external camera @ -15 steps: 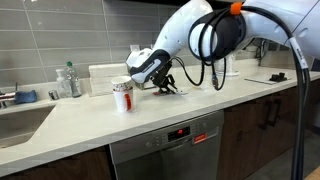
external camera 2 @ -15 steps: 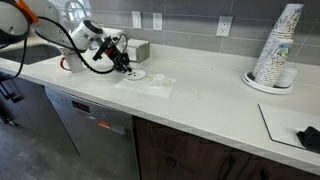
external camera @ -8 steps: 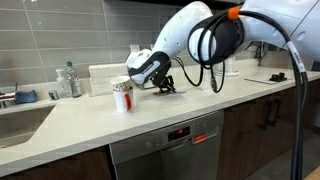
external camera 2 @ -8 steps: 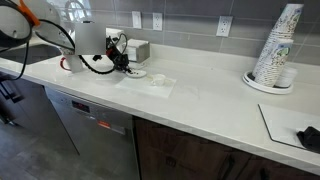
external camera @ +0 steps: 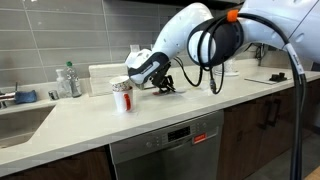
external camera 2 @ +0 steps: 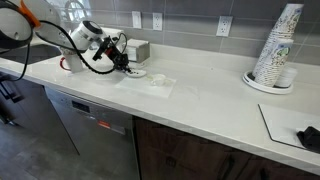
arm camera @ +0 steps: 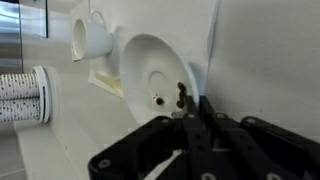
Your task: Pour the contents of the white plate into the white mug
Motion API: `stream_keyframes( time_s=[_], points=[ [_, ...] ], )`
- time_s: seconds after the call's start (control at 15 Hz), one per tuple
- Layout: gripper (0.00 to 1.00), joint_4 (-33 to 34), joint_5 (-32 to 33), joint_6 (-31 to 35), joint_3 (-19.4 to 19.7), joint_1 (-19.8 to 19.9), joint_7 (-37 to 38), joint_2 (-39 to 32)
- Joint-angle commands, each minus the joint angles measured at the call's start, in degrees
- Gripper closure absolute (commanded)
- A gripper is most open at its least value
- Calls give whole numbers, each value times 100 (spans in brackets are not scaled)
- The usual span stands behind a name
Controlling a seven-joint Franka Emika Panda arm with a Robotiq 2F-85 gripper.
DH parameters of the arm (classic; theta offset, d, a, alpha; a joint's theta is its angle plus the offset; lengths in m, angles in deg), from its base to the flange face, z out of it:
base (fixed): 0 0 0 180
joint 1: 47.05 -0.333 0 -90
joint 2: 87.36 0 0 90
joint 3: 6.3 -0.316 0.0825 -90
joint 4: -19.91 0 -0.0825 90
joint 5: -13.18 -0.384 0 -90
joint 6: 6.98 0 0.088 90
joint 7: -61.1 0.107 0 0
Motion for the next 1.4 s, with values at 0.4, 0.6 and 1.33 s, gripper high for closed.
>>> stream_keyframes(
  time_s=[0.4, 0.6, 1.33],
  points=[
    [98, -611, -205, 553, -140, 158, 538, 853],
    [98, -1040, -403, 1115, -233, 437, 525, 1340],
    [98, -3289, -1399, 2830, -288, 1254, 460, 3005]
  ],
)
